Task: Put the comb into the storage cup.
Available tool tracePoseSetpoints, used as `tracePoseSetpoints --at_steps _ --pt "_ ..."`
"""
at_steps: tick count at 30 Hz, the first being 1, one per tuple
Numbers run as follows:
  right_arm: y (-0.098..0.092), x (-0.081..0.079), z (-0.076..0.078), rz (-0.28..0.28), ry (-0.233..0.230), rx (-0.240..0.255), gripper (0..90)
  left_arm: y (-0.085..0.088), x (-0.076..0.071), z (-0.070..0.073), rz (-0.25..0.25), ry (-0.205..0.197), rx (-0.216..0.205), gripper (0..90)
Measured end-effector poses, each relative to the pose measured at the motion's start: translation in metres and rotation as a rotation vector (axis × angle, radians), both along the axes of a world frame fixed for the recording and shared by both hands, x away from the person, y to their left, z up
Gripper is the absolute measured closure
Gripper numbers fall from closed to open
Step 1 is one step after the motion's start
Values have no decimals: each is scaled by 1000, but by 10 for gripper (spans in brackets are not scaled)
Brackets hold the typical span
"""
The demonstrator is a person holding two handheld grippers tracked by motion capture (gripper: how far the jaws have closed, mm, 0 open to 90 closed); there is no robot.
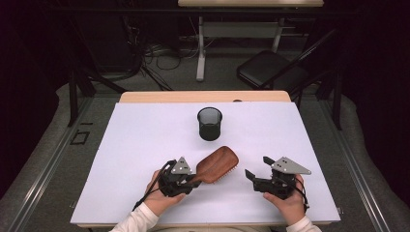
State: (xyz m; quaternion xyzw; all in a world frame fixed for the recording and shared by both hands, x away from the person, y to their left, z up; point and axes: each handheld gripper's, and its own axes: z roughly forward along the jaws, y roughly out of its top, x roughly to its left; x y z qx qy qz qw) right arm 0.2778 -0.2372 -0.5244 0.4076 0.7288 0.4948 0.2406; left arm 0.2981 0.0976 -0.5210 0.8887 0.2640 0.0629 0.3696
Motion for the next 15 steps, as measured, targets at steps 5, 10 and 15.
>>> tracePoseSetpoints --at_steps 5,10,15 --pt "0 0 0 0 -3 6 164 2 0 2 26 -15 -23 720" --pt "0 -1 1 9 -2 11 164 5 0 4 49 -36 -45 720" --pt "0 0 0 8 0 15 163 7 0 6 69 -54 -59 719"
